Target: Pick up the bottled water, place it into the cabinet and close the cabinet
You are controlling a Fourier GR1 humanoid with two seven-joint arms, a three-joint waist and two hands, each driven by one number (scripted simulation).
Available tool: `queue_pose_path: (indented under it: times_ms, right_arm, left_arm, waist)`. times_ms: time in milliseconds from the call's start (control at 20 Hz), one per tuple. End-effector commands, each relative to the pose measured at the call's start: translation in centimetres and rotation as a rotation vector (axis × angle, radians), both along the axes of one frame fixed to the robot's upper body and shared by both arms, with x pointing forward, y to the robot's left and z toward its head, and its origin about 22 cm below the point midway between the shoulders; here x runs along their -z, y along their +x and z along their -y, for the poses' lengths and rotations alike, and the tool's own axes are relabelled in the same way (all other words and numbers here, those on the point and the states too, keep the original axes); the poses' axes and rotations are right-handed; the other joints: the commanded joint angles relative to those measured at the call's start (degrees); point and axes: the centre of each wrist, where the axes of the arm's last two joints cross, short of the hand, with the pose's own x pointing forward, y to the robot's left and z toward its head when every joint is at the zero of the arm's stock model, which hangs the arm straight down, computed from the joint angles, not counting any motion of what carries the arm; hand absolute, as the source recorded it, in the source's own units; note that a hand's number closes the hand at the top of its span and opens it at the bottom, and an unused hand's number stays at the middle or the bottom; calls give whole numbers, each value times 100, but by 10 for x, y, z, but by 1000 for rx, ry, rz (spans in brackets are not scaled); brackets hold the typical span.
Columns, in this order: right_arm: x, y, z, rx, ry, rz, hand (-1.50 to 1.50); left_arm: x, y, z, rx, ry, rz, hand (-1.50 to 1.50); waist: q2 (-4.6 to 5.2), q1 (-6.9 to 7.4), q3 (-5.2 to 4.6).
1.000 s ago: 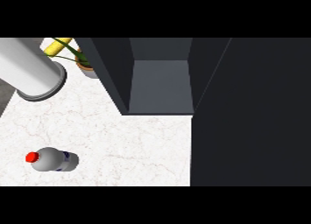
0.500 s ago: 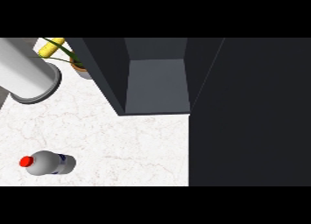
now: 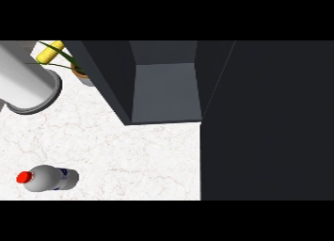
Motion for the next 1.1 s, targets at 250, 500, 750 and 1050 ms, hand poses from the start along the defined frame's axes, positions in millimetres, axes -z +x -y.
queue_pose_path:
  times_ms: [250,500,750,1050]
  right_arm:
    - [-36,-33,-4,-54,94,62,-150]
    - [-30,-23,0,-38,98,70,-150]
    - [-23,-27,8,-39,96,80,-150]
    - [-28,-37,4,-56,92,84,-150]
  left_arm:
    - [43,42,27,77,41,67,-150]
    - [68,65,40,116,62,63,-150]
    - [81,84,71,59,82,59,-150]
    - [96,85,65,49,119,21,-150]
  waist:
    - [-14,-19,-3]
    - [23,99,-7]
    - [14,77,-3]
    - [23,48,-16]
